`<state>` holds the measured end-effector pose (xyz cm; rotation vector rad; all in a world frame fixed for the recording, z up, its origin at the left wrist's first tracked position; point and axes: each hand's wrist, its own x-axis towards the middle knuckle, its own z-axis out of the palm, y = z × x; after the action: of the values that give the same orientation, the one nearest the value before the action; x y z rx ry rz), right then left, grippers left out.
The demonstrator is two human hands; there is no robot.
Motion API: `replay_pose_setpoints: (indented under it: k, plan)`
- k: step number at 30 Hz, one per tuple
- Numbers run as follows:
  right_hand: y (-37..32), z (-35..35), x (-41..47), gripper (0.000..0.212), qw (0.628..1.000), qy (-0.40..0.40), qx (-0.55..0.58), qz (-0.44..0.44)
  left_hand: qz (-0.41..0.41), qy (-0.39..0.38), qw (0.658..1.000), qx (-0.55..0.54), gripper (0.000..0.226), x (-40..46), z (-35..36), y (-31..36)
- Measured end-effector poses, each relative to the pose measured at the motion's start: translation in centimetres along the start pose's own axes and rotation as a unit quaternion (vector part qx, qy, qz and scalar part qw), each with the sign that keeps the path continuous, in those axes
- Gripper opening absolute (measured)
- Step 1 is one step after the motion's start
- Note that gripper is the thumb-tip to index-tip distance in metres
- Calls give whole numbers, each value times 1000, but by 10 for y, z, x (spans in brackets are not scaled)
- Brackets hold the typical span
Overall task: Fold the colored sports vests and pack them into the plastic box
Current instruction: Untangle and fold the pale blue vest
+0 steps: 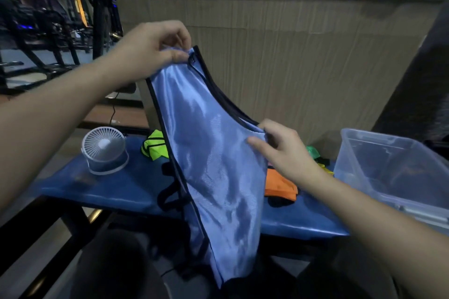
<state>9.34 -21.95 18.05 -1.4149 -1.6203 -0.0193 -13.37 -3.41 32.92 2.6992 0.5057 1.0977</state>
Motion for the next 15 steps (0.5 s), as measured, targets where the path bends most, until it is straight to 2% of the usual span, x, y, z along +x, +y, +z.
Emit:
replay_pose_setpoints:
  k: [3,6,7,10,15]
  plan:
    - [6,-8,28,23,997,-10,65,43,3,15,1000,26,12,20,-5,0]
    - [15,-11,59,47,991,-20,93,96,-9,16,999,33,12,43,-7,-7]
    - [16,-12,68,49,989,-29,91,114,-8,15,999,35,12,50,-7,-10]
    - [23,-12,91,19,983,-71,93,142,-8,13,999,33,12,68,-5,-21]
    - [28,-11,106,15,977,-87,73,182,-17,5,1000,22,13,83,-5,-36]
